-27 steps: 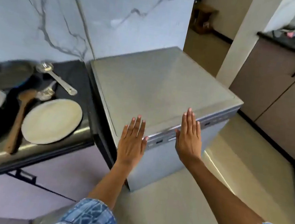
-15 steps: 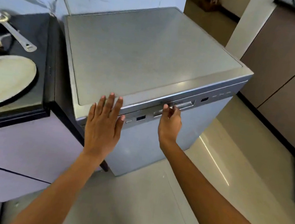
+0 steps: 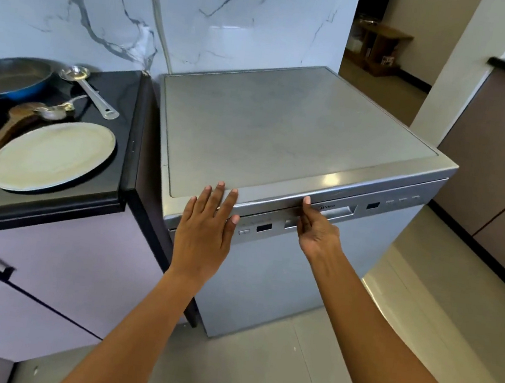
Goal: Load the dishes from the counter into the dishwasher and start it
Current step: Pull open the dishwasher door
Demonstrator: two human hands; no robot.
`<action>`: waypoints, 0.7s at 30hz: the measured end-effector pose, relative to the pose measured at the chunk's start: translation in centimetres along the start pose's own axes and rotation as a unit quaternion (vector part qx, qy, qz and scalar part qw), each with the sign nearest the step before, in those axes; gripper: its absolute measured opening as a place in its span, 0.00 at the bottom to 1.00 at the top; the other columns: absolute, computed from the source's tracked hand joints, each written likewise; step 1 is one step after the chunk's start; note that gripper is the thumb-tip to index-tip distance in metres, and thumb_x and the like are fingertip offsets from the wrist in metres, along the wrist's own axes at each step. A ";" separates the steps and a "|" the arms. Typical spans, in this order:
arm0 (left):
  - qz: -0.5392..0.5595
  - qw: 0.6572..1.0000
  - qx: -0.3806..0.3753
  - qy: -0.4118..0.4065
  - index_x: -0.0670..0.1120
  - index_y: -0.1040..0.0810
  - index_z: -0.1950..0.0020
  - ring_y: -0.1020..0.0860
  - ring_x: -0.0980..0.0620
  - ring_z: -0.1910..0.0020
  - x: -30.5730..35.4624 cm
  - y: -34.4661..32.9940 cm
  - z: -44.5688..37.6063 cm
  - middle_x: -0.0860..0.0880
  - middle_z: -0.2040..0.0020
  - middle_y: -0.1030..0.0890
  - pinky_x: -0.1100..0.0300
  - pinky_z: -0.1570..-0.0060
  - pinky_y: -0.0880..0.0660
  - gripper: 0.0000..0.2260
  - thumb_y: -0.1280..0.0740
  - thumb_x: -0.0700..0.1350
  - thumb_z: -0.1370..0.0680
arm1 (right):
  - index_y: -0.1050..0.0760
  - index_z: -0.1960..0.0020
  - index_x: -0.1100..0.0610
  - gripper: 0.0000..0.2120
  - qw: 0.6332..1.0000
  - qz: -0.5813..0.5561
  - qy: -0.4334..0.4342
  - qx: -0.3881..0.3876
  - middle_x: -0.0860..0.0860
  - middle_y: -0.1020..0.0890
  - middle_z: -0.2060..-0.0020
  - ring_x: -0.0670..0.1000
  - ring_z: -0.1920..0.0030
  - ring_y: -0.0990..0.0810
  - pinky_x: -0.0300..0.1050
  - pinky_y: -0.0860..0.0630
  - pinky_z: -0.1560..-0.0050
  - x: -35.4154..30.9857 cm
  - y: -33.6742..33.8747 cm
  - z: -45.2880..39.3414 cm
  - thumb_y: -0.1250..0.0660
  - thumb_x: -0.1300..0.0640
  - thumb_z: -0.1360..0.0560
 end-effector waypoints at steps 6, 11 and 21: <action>0.011 1.000 -0.009 -0.006 0.47 0.37 0.26 0.40 0.43 0.27 -0.2 -0.2 0.0 0.44 0.26 0.37 0.50 0.30 0.45 0.28 0.62 0.56 0.19 | 0.24 0.49 0.63 0.16 0.999 0.044 -0.001 0.017 0.57 0.19 0.48 0.51 0.55 0.19 0.39 0.24 0.63 -0.4 0.6 0.2 0.25 0.63 0.34; 0.016 1.000 0.002 -0.005 0.47 0.38 0.25 0.41 0.44 0.26 -0.2 -0.2 -0.1 0.45 0.26 0.38 0.50 0.30 0.47 0.26 0.58 0.54 0.19 | 0.27 0.42 0.64 0.34 0.995 0.083 -0.001 0.050 0.59 0.19 0.49 0.53 0.55 0.18 0.46 0.21 0.49 -0.3 1.5 -0.3 0.19 0.56 0.44; 0.002 0.998 -0.057 0.006 0.49 0.50 0.23 0.53 0.48 0.24 0.1 -0.2 -0.1 0.48 0.23 0.53 0.55 0.29 0.59 0.32 0.64 0.62 0.24 | 0.22 0.57 0.61 0.17 0.977 0.178 0.037 0.112 0.55 0.16 0.60 0.51 0.59 0.17 0.40 0.21 0.54 -1.5 7.1 5.1 0.20 0.56 0.40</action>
Point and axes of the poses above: each hand's wrist, its own z-axis away from the middle knuckle, its own y-axis out of the back of the hand, x = y × z, the point moved 10 cm from there along -z, towards the middle knuckle
